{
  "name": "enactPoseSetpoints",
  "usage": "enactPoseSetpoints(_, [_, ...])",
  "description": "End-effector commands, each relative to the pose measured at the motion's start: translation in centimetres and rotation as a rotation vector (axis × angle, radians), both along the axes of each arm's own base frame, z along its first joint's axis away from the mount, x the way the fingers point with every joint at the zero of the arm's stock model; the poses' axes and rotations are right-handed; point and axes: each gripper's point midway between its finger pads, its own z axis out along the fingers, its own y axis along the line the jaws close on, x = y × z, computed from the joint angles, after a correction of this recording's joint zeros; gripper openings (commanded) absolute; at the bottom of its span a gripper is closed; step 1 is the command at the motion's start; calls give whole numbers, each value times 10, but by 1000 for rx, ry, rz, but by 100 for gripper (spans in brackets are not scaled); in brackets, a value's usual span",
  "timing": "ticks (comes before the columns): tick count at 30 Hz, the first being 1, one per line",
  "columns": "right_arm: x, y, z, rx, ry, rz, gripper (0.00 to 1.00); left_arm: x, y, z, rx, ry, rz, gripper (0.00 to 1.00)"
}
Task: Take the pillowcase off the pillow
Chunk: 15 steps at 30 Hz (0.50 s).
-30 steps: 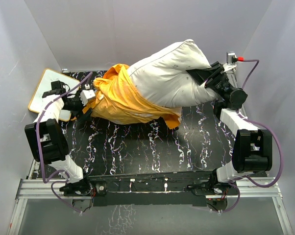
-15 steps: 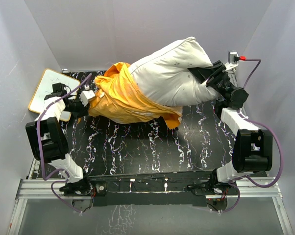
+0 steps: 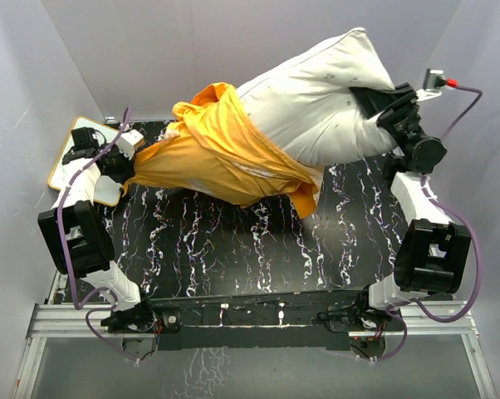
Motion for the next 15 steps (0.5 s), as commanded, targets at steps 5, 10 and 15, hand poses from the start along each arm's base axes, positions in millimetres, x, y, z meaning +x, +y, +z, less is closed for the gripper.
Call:
enactPoseSetpoints(5, [-60,-95,112,321,-294,-205,8,-30,81,8,124,15,202,0])
enactPoseSetpoints(10, [-68,-126,126,389,-336,-271,8,-38,106,9,149,27,261,0])
enactPoseSetpoints(15, [-68,-153,146,412,-377,-338,8,-50,136,18,177,19,306,0])
